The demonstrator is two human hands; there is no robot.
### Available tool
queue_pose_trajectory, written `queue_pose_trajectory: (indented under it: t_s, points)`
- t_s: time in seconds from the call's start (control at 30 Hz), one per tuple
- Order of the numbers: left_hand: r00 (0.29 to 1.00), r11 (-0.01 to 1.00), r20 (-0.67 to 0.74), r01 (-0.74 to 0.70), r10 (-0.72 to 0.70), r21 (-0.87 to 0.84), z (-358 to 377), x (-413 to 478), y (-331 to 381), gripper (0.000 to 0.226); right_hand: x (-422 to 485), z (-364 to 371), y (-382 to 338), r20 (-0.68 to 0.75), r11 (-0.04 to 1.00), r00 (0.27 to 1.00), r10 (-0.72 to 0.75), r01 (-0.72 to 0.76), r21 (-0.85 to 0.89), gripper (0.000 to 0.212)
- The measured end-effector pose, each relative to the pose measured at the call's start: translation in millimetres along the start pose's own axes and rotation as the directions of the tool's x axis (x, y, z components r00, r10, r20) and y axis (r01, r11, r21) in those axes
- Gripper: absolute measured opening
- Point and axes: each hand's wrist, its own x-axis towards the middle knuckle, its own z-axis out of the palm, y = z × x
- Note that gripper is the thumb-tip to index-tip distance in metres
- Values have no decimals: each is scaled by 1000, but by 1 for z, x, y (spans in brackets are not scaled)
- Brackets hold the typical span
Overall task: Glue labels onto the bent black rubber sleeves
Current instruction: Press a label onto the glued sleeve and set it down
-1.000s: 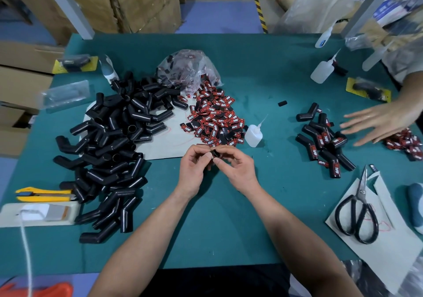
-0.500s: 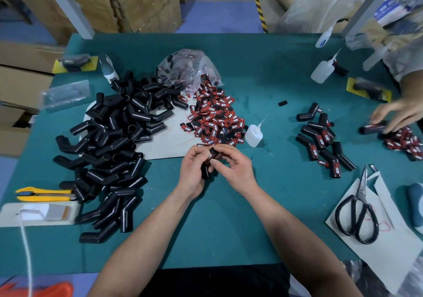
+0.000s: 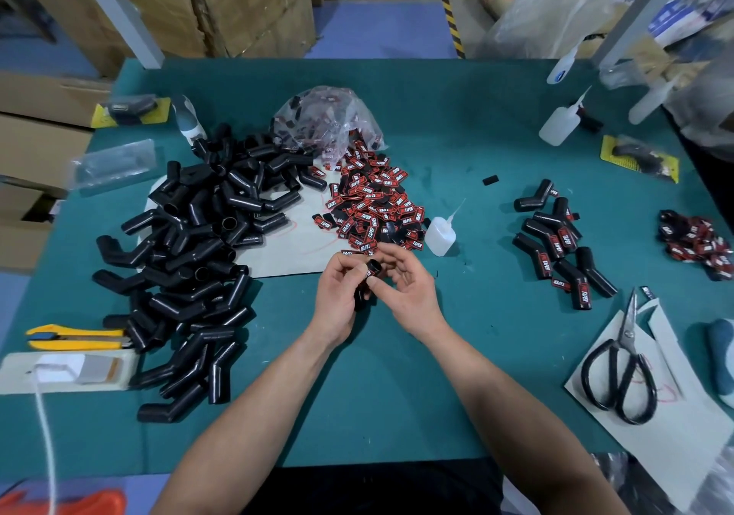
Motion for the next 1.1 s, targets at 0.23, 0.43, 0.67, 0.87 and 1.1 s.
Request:
queue_pose_trajectory:
  t_s: [0.23,0.43,0.67,0.87,1.1]
  points:
    - [1000,1000,-12,-24,24,10,1,0,-2,12,-1,0,-2,1,1000,1000,-8,8,4,52]
    - [995,995,-22,-97,98,40,1,-1,-4,10,0,0,-1,6,1000,1000,-19,19,1,52]
    - [988,988,-13,-155,155,21,-2,-1,-7,11,1,-1,2,3,1000,1000,-24,24,18,48]
    - [955,939,74,-296,288,177,-11,0,-13,9,2,-2,1,14,996,996,-91,91,19,35]
    - [912,850,157,-411,380,329,-13,1,-20,10,3,-4,3,-11,997,998,-70,70,23,27]
